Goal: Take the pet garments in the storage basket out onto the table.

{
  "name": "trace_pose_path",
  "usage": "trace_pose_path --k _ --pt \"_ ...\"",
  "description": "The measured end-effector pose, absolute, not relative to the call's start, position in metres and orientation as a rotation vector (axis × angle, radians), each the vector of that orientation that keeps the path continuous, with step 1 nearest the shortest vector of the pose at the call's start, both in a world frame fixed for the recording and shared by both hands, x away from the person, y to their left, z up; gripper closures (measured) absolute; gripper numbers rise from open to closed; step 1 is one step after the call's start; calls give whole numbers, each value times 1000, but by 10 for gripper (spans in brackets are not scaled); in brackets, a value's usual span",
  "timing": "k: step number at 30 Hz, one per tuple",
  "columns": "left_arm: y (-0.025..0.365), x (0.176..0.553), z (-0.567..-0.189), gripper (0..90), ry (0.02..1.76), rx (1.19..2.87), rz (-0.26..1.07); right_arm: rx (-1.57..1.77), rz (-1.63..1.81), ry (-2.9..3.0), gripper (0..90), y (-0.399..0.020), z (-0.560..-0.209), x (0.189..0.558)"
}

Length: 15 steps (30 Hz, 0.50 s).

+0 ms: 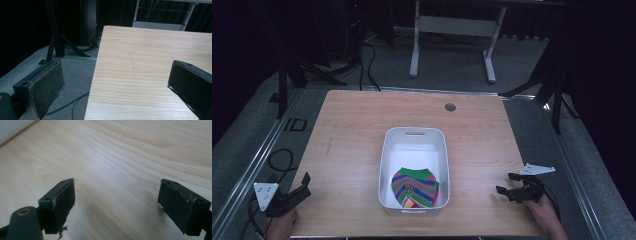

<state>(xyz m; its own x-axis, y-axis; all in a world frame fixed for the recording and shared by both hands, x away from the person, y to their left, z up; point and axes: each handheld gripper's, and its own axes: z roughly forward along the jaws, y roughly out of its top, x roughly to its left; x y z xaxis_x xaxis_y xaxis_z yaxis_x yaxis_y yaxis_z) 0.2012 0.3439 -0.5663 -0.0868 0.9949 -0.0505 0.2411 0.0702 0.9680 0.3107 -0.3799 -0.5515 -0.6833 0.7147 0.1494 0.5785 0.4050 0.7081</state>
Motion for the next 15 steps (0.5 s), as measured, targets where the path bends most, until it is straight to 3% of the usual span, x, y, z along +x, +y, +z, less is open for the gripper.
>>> trace_pose_path --k 15 --pt "344 202 -566 9 1475 1307 1093 863 1260 2680 136 -328 -502 310"
